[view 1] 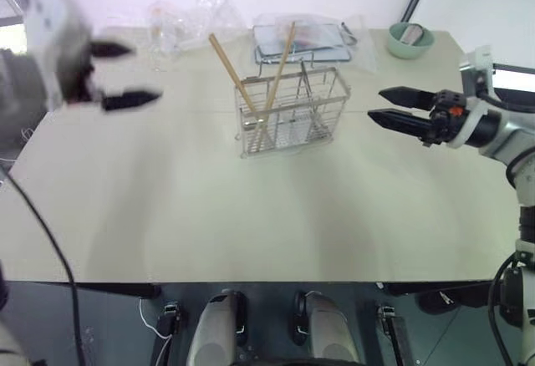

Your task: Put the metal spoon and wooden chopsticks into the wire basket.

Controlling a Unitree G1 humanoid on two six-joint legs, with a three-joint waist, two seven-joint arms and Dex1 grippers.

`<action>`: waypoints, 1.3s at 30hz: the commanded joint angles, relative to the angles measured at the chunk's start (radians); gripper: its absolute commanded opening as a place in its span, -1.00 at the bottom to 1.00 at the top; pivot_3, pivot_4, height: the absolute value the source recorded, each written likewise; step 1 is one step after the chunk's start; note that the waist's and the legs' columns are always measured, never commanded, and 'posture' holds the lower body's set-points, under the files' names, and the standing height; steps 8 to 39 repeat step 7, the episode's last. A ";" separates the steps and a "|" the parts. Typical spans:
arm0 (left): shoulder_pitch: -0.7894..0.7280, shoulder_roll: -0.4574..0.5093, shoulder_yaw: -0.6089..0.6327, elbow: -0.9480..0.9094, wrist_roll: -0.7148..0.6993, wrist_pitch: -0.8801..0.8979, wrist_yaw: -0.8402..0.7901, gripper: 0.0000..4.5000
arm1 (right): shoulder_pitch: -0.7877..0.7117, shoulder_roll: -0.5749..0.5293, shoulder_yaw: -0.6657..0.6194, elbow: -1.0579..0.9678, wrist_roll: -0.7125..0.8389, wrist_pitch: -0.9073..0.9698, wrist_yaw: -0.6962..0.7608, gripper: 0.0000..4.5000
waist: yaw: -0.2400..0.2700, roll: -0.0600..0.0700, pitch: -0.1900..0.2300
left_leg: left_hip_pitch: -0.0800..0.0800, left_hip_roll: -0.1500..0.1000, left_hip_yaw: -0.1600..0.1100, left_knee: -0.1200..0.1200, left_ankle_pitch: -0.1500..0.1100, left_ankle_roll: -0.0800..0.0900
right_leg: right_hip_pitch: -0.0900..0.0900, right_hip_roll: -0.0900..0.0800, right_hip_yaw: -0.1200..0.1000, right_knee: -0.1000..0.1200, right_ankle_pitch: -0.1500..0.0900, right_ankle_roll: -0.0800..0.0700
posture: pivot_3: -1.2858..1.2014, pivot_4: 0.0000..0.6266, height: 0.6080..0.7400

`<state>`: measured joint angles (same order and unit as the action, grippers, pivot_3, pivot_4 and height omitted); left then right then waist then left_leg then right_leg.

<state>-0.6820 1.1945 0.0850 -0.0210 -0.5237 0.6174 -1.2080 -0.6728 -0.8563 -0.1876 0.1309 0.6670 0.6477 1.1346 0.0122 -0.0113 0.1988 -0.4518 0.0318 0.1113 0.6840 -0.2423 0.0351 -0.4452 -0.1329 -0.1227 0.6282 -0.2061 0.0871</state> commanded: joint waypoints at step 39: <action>0.026 0.013 0.103 -0.057 -0.009 -0.015 -0.004 0.97 | -0.027 0.001 -0.007 -0.031 -0.005 -0.009 0.041 0.61 | -0.002 0.000 0.000 | -0.001 0.000 0.000 0.000 0.000 0.001 | 0.000 0.001 0.000 0.001 0.001 0.001 | 0.03 -0.52 0.50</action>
